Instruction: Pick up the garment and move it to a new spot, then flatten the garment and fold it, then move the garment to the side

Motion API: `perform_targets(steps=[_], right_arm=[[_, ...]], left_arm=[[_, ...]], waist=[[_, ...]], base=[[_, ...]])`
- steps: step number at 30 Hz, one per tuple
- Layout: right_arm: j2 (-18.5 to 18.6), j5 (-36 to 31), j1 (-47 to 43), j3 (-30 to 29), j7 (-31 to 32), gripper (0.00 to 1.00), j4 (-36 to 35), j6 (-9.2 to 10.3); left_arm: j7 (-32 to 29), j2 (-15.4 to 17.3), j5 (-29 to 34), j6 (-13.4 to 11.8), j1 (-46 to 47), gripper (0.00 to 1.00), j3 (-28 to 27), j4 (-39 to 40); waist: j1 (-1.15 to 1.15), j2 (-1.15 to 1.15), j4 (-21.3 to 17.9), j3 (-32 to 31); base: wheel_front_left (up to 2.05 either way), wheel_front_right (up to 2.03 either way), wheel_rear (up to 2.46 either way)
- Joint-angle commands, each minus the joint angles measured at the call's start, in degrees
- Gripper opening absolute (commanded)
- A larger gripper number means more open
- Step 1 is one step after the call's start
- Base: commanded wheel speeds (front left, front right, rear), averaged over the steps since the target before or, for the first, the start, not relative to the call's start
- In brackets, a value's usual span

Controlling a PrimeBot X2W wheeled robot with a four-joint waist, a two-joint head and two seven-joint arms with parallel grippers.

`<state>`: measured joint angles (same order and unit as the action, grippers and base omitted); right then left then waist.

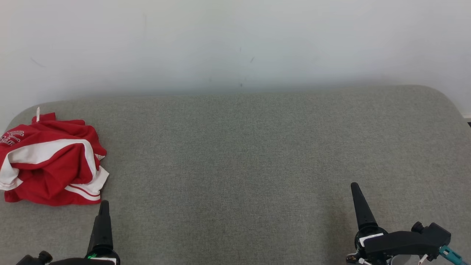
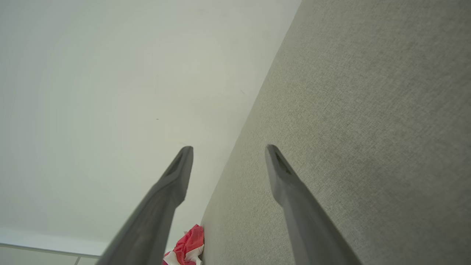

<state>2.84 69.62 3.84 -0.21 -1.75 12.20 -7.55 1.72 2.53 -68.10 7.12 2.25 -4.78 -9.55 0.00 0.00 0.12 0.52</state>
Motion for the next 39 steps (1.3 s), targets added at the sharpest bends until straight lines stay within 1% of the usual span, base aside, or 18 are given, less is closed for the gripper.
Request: perform_targets(steps=[1,8,10,20,21,22,31,39], right_arm=[[0.0,-2.5,1.1,0.4,-0.6,1.00,-1.1,0.03],[0.0,-9.9,1.0,1.1,-2.1,1.00,-2.0,0.04],[0.0,-10.9,1.0,1.3,-2.2,1.00,-2.2,0.04],[0.0,-21.7,0.8,2.1,-4.1,1.00,-2.9,0.05],[0.0,-26.9,0.9,2.4,-4.8,1.00,-3.1,0.05],[0.0,-34.4,0.8,3.4,-6.0,1.00,-3.3,0.06],[0.1,-42.3,0.9,3.7,-7.3,1.00,-3.1,0.07],[0.0,-47.4,0.7,4.2,-8.5,1.00,-3.3,0.08]], left_arm=[[0.6,0.4,3.2,0.3,0.0,1.00,-0.3,1.2],[2.0,0.4,13.2,0.3,-0.5,1.00,-1.1,2.4],[2.2,0.4,14.4,0.3,-0.7,1.00,-1.0,2.5],[4.1,0.4,27.1,0.3,-1.5,1.00,-0.2,4.0],[4.8,0.5,31.3,-0.1,-1.5,1.00,0.3,4.4],[6.0,1.0,36.7,-0.5,-1.6,1.00,1.2,5.0],[7.4,1.4,42.5,-1.0,-1.9,1.00,2.1,5.1],[8.5,1.7,47.1,-1.5,-2.5,1.00,2.7,4.9]], waist=[[0.00,0.00,0.0,0.0],[0.00,0.00,0.0,0.1],[0.00,0.00,0.0,0.1],[0.00,0.00,0.0,0.2],[0.00,0.00,0.0,0.2],[0.00,0.00,0.0,0.2],[0.00,0.00,0.0,0.3],[0.00,0.00,0.0,0.3]], base=[[0.00,0.00,0.00],[0.00,0.00,0.00],[0.00,0.00,0.00],[0.00,0.00,0.00],[0.00,0.00,0.00],[0.00,0.00,0.00],[0.00,0.00,0.00],[0.00,0.00,0.00]])
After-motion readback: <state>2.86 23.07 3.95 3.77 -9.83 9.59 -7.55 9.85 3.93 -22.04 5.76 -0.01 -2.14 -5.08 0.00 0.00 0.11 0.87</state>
